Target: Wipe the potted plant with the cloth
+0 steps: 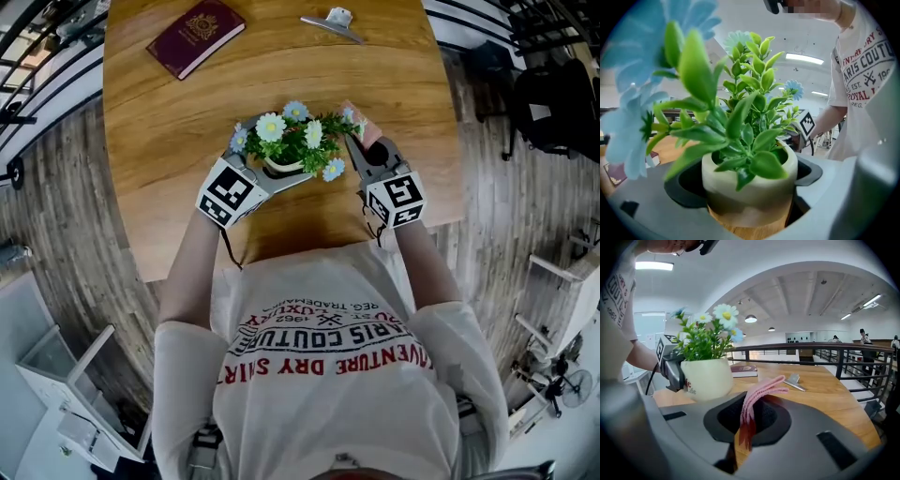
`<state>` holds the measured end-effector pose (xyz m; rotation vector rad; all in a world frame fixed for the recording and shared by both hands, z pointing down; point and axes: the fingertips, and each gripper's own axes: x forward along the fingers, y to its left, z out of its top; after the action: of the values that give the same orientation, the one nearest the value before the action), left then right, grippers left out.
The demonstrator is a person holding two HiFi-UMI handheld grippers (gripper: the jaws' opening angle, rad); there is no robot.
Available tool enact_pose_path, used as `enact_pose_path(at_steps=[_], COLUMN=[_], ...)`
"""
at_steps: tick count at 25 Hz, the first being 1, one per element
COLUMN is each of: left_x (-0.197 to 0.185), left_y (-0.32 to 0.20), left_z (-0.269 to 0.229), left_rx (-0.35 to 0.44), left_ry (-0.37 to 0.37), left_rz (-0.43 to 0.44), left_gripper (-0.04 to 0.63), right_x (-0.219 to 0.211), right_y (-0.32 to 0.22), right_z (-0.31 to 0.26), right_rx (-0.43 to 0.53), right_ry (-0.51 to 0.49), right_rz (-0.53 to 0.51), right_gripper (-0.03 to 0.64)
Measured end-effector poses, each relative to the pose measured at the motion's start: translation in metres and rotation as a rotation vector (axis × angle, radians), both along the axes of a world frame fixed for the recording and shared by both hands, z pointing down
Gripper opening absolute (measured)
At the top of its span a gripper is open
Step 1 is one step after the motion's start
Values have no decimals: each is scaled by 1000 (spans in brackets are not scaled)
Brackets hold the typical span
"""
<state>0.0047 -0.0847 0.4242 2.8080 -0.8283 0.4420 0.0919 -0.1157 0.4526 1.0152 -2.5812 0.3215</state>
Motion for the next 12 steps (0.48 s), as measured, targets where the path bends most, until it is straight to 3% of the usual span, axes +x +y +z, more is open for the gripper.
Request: enact_pose_path(at_steps=[5, 12], left_x=[16, 31], left_y=[9, 27], left_z=[34, 78], left_rx=[-21, -22], left_ry=[-55, -126], left_rz=[55, 137], left_gripper=[535, 535], right_x=[27, 35], right_y=[-31, -41], right_z=[3, 18], right_rx=[-9, -20], right_ry=[46, 98], right_rz=[62, 67], right_gripper=[35, 35])
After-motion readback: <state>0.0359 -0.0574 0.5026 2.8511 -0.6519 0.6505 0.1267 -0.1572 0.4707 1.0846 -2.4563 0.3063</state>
